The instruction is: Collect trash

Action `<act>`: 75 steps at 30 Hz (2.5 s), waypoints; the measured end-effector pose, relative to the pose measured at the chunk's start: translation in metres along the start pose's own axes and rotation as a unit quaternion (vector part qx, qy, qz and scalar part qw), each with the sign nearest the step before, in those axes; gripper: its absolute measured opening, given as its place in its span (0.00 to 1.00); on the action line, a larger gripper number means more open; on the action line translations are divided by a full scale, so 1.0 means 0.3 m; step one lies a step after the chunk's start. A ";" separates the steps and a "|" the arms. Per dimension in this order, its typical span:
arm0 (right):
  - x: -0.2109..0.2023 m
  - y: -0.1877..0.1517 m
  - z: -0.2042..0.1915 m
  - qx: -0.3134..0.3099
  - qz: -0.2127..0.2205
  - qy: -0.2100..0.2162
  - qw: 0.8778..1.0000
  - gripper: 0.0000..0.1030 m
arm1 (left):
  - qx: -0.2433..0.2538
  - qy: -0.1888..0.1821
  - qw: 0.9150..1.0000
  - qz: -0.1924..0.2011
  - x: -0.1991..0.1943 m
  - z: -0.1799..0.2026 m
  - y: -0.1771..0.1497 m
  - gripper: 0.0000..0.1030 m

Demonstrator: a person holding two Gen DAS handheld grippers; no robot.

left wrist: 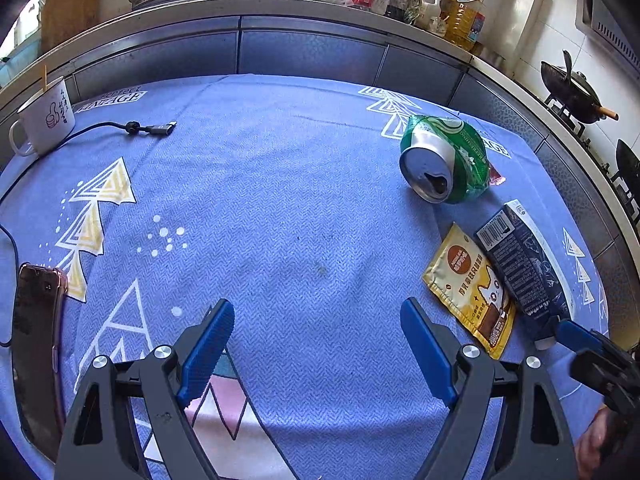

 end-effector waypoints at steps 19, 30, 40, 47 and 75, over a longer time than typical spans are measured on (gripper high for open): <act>0.100 -0.024 0.096 0.014 -0.032 -0.093 0.995 0.45 | -0.004 -0.055 0.997 -0.047 -0.004 0.063 -0.075 0.80; 0.232 -0.015 -0.148 0.003 -0.042 0.121 0.992 0.45 | -0.047 -0.072 0.995 -0.045 -0.031 -0.018 -0.015 0.77; 0.139 -0.011 -0.008 0.075 -0.020 0.073 0.994 0.45 | -0.062 -0.126 0.986 -0.085 0.006 0.037 -0.030 0.75; 0.216 -0.017 0.072 0.128 -0.044 0.028 0.990 0.14 | -0.088 -0.176 0.974 -0.111 0.019 0.052 -0.020 0.68; 0.350 0.020 0.002 0.118 -0.051 0.054 0.990 0.00 | -0.180 -0.279 0.931 -0.154 0.030 0.067 0.000 0.73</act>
Point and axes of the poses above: each gripper's, at about its wrist camera, not at the fingertips, and x roughly the way its jaws point, z to its right, y to its top, the point moved 7 cm from there along x, roughly the way its jaws point, and after that the axes turned 15 degrees about -x, right-handed, at the moved point
